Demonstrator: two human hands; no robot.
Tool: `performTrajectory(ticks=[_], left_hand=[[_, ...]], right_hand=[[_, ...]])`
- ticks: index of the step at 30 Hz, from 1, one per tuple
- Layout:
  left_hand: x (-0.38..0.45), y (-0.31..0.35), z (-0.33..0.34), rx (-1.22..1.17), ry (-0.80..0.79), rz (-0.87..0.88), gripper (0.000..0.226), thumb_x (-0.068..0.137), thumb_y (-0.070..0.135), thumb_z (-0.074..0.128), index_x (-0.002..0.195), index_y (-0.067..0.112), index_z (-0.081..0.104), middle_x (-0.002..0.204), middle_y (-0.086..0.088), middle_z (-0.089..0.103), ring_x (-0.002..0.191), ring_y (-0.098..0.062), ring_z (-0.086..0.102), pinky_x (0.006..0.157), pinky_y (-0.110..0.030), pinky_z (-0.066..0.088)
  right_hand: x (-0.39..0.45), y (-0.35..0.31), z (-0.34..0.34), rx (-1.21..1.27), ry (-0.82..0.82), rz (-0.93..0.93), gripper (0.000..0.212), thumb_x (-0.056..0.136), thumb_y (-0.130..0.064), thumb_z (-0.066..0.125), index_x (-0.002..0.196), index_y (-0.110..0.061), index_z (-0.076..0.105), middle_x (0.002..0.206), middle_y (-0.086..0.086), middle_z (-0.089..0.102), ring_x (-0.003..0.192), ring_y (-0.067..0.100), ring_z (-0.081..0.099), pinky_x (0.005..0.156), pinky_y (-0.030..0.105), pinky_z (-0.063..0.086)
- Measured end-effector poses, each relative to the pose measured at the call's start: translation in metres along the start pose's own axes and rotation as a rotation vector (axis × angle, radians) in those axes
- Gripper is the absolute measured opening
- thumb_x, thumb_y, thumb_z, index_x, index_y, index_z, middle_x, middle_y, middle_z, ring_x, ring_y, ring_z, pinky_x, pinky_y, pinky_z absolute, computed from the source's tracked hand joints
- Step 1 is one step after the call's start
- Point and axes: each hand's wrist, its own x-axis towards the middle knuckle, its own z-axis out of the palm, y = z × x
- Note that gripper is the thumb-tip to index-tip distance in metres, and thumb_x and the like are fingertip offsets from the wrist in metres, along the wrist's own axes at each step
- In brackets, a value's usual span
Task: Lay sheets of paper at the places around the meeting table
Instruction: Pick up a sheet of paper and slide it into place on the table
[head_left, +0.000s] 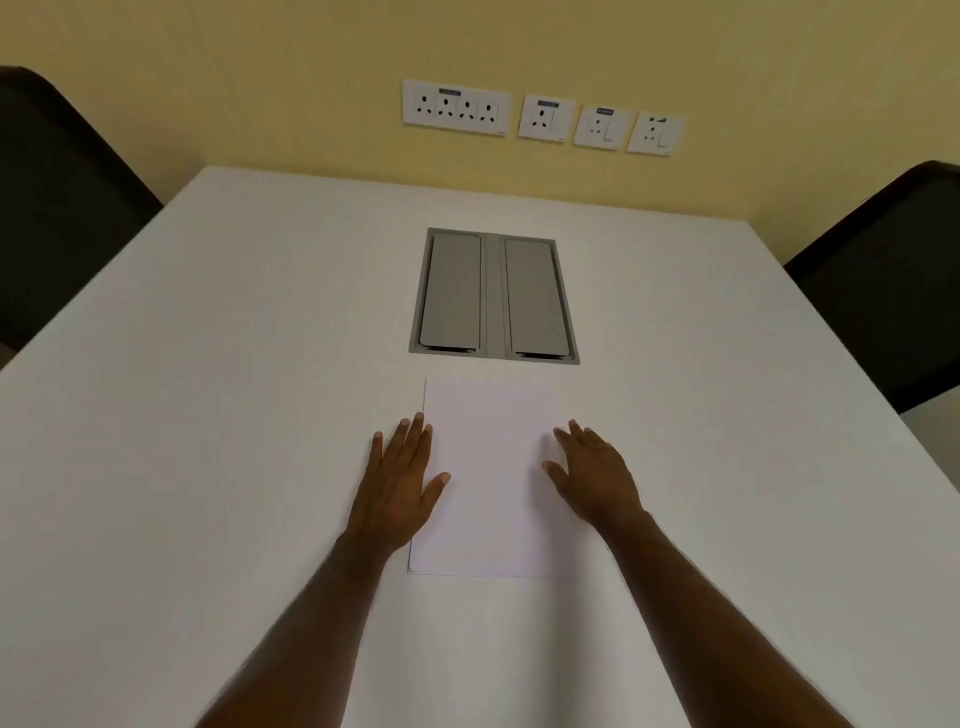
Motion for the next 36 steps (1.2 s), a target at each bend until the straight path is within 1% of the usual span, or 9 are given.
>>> performTrajectory(ticks=[7, 18, 20, 23, 24, 26, 29, 32, 36], left_hand=[[-0.009, -0.004, 0.019, 0.080, 0.001, -0.013, 0.096, 0.085, 0.067, -0.022, 0.158, 0.011, 0.005, 0.167, -0.007, -0.003, 0.156, -0.025, 0.000, 0.126, -0.050, 0.001], [-0.006, -0.007, 0.027, 0.127, -0.005, -0.025, 0.086, 0.091, 0.062, -0.005, 0.159, 0.012, 0.007, 0.168, -0.007, 0.001, 0.156, -0.024, 0.000, 0.126, -0.051, 0.001], [-0.006, -0.007, 0.026, 0.127, -0.003, -0.020, 0.086, 0.091, 0.063, -0.005, 0.159, 0.011, 0.009, 0.168, -0.007, 0.003, 0.156, -0.024, 0.002, 0.126, -0.051, 0.002], [-0.006, -0.008, 0.026, 0.113, 0.006, -0.012, 0.089, 0.091, 0.064, -0.008, 0.158, 0.010, 0.014, 0.168, -0.008, 0.007, 0.155, -0.025, 0.005, 0.126, -0.052, 0.004], [-0.006, -0.008, 0.027, 0.114, 0.011, -0.006, 0.090, 0.091, 0.065, -0.009, 0.158, 0.010, 0.015, 0.167, -0.008, 0.008, 0.155, -0.025, 0.007, 0.126, -0.052, 0.005], [-0.007, -0.009, 0.027, 0.105, 0.015, 0.003, 0.092, 0.091, 0.065, -0.011, 0.158, 0.009, 0.017, 0.167, -0.009, 0.011, 0.155, -0.026, 0.009, 0.126, -0.052, 0.005], [-0.008, -0.010, 0.026, 0.072, 0.004, 0.007, 0.091, 0.091, 0.067, -0.008, 0.158, 0.011, 0.012, 0.168, -0.008, 0.008, 0.156, -0.025, 0.005, 0.126, -0.050, 0.001], [-0.007, -0.003, 0.019, -0.173, 0.007, -0.062, 0.083, 0.097, 0.067, 0.020, 0.159, 0.014, 0.006, 0.168, -0.007, 0.009, 0.156, -0.022, 0.003, 0.127, -0.049, 0.001], [0.008, 0.033, -0.018, -0.956, 0.116, -0.297, 0.081, 0.098, 0.040, 0.055, 0.160, 0.022, 0.006, 0.162, -0.006, 0.031, 0.148, -0.024, 0.032, 0.122, -0.042, 0.027]], right_hand=[[0.011, 0.006, 0.014, -0.052, -0.076, 0.045, 0.074, 0.102, -0.056, 0.032, 0.160, -0.017, 0.009, 0.168, 0.010, -0.001, 0.156, 0.028, 0.000, 0.125, 0.047, 0.015], [0.006, 0.008, 0.028, -0.098, -0.049, -0.024, 0.072, 0.096, -0.070, 0.022, 0.157, -0.032, 0.023, 0.168, 0.008, -0.006, 0.155, 0.025, -0.008, 0.126, 0.048, 0.005], [-0.001, -0.001, 0.026, 0.012, -0.030, -0.043, 0.065, 0.097, -0.068, 0.028, 0.152, -0.036, 0.037, 0.169, 0.009, 0.004, 0.156, 0.026, 0.003, 0.126, 0.046, 0.011], [-0.014, -0.019, 0.022, 0.385, 0.075, -0.011, 0.055, 0.094, -0.062, 0.048, 0.141, -0.035, 0.055, 0.155, 0.006, 0.045, 0.142, 0.025, 0.040, 0.114, 0.034, 0.036], [-0.018, -0.024, 0.021, 0.561, 0.097, 0.018, 0.056, 0.092, -0.058, 0.057, 0.143, -0.034, 0.053, 0.149, 0.001, 0.052, 0.137, 0.020, 0.047, 0.108, 0.028, 0.039], [-0.024, -0.034, 0.019, 0.867, 0.076, 0.108, 0.077, 0.089, -0.040, 0.071, 0.155, -0.027, 0.033, 0.155, -0.005, 0.044, 0.141, 0.015, 0.042, 0.107, 0.021, 0.033], [-0.031, -0.040, 0.016, 1.001, 0.081, 0.180, 0.101, 0.085, -0.017, 0.078, 0.160, -0.022, 0.011, 0.160, 0.000, 0.035, 0.142, 0.024, 0.040, 0.110, 0.032, 0.036], [-0.040, -0.040, -0.001, 1.023, 0.084, 0.176, 0.104, 0.081, -0.009, 0.079, 0.160, -0.021, 0.012, 0.159, 0.000, 0.036, 0.141, 0.023, 0.041, 0.112, 0.033, 0.037], [-0.064, -0.029, -0.041, 1.055, 0.057, 0.110, 0.102, 0.077, -0.007, 0.081, 0.159, -0.023, 0.021, 0.155, 0.000, 0.045, 0.133, 0.019, 0.049, 0.113, 0.038, 0.041]])
